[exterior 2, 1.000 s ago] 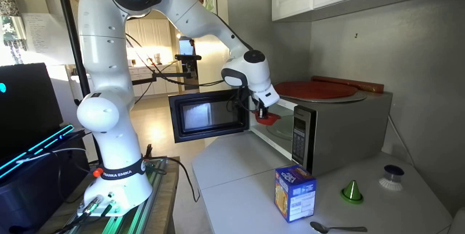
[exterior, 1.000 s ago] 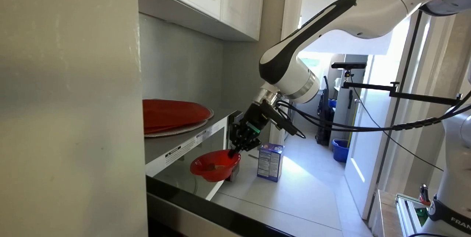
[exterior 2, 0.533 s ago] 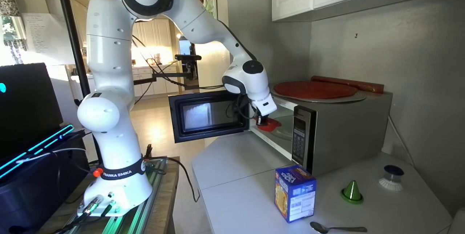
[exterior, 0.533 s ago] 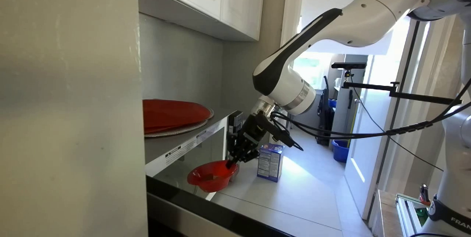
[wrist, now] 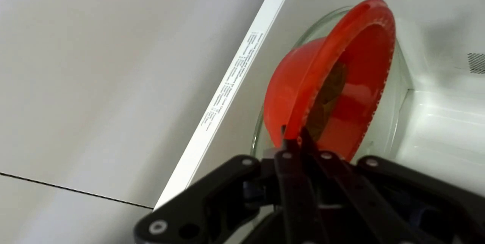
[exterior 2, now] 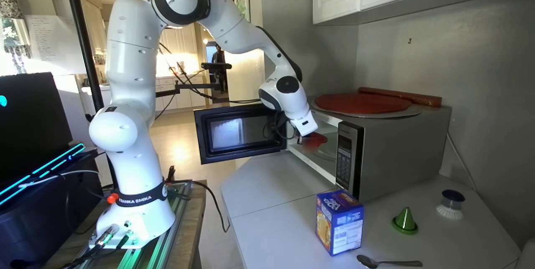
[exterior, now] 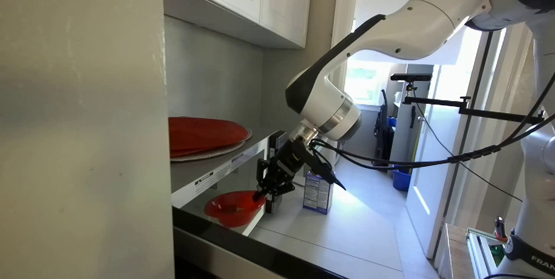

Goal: Put the red bowl in the microwave.

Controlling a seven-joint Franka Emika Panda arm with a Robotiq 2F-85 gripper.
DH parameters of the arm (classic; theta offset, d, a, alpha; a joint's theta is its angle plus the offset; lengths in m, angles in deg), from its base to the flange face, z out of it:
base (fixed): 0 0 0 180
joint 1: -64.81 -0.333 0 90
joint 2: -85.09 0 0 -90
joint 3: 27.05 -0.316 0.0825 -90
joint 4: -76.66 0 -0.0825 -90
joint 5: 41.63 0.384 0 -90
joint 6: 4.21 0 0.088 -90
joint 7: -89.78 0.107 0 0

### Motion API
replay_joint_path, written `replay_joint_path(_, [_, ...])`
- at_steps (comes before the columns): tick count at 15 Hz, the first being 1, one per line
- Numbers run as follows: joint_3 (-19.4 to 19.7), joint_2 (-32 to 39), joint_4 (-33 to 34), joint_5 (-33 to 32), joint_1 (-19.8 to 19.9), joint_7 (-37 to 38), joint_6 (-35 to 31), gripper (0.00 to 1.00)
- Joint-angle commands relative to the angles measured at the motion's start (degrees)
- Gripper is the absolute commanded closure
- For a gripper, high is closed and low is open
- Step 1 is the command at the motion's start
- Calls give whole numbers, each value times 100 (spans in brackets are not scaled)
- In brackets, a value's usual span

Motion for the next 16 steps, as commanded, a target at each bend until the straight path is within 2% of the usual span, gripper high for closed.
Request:
replay_joint_path(1, [-154,415,465,1008,-30,-922,-492,99])
replay_joint_path(9, [-42,1029,1155,2865,-131,-2912,-816,99])
replay_joint_path(16, [242,1381,1710,4284,-477,-4325,-811,99])
